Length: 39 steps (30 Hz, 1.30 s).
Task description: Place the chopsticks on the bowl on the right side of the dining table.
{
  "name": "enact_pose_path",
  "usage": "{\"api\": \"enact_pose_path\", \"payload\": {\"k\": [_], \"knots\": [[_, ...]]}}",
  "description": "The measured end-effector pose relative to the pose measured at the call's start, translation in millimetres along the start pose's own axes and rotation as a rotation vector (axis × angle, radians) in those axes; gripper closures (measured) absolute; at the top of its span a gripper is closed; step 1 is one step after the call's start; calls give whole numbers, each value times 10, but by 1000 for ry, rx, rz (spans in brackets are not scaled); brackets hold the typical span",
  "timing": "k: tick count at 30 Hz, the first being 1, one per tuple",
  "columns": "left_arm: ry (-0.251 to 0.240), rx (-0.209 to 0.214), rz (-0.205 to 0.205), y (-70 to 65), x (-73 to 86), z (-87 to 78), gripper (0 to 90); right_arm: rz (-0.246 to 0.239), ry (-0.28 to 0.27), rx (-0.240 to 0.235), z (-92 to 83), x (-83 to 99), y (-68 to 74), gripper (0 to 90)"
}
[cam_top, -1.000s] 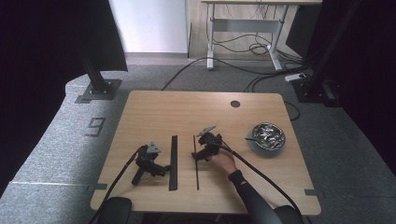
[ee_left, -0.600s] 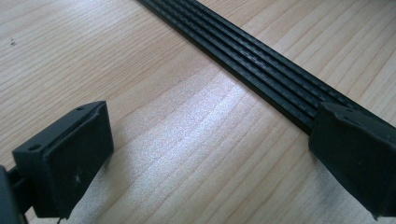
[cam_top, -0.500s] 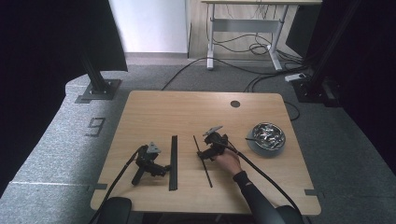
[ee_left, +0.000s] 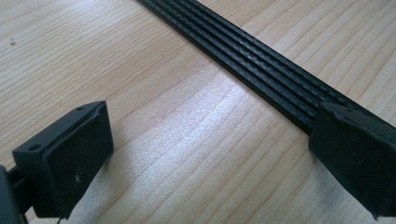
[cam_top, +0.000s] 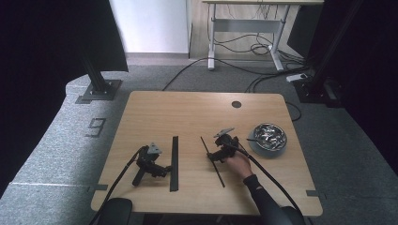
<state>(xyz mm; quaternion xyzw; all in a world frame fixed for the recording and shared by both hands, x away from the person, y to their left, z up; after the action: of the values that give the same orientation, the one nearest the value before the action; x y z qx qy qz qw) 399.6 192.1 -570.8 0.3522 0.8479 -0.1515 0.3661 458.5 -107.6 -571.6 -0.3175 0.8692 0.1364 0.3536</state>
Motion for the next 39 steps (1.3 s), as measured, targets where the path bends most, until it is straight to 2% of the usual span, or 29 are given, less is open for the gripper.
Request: {"api": "enact_pose_path", "payload": {"k": [17, 29, 31, 32, 34, 39], "knots": [[0, 0, 0, 0, 0, 0, 0, 3, -9, 4, -185, 198, -128, 0], [0, 0, 0, 0, 0, 0, 0, -27, -17, -24, -263, 281, -153, 7], [0, 0, 0, 0, 0, 0, 0, -29, -14, -29, -281, 276, -137, 53], [0, 0, 0, 0, 0, 0, 0, -35, -16, -33, -294, 272, -128, 104], [0, 0, 0, 0, 0, 0, 0, -48, -23, -48, -337, 259, -102, 284], [0, 0, 0, 0, 0, 0, 0, -81, -22, -84, -398, 254, -53, 591]]}}
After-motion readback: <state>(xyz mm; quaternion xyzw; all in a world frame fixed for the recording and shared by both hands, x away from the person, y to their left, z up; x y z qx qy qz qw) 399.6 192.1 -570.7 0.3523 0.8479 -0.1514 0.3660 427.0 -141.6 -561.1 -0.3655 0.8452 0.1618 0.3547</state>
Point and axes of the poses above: each handheld gripper's, and its own axes: z roughly forward along the jaws, x roughly out of its underside, y roughly to its left, the point moved 3 cm from there along z, roughly forward along the jaws, and after that the axes turned 6 degrees about -y, right-handed, at the moved point
